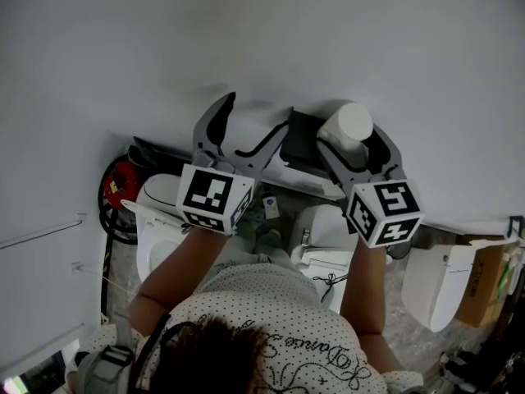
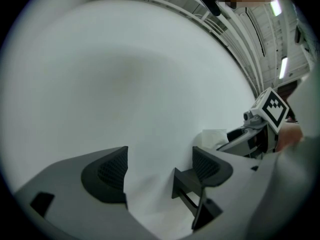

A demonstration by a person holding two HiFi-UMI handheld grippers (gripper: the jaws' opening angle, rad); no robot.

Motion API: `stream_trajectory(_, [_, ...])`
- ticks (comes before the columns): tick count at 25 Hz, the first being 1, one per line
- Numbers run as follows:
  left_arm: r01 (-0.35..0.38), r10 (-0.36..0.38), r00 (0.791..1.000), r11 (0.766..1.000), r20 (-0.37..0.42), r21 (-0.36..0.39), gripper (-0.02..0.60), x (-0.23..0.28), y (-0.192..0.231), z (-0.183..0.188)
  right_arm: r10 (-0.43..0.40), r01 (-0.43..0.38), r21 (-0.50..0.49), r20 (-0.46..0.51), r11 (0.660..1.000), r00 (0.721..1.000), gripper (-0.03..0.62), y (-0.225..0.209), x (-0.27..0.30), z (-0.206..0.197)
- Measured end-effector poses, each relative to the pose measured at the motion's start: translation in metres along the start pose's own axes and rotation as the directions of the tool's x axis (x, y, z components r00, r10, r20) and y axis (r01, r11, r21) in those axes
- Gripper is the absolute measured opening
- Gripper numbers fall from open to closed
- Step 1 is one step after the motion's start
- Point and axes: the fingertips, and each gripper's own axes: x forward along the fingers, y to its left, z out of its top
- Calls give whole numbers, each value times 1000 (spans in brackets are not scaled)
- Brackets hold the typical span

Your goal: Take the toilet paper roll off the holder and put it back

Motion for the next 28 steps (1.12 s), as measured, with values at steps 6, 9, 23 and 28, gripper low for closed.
stream_trajectory(6, [6, -6, 1000, 1000, -2, 4, 387, 3, -1, 0, 21, -21, -8, -57, 1000, 998, 396, 1, 4, -3])
stream_trajectory(9, [9, -9, 1000, 1000, -5, 3, 387, 5, -2, 0, 32, -34, -27, -96, 999, 995, 367, 2, 5, -7])
stream_trajectory(23, [6, -6, 1000, 1000, -10, 6, 387, 8, 0, 2, 16, -19, -25, -104, 1000, 994, 296, -5, 6, -5])
stream_trajectory(28, [3, -3, 1000, 1000, -8, 12, 387, 7, 2, 3, 17, -20, -22, -99, 1000, 995, 295, -5, 7, -4])
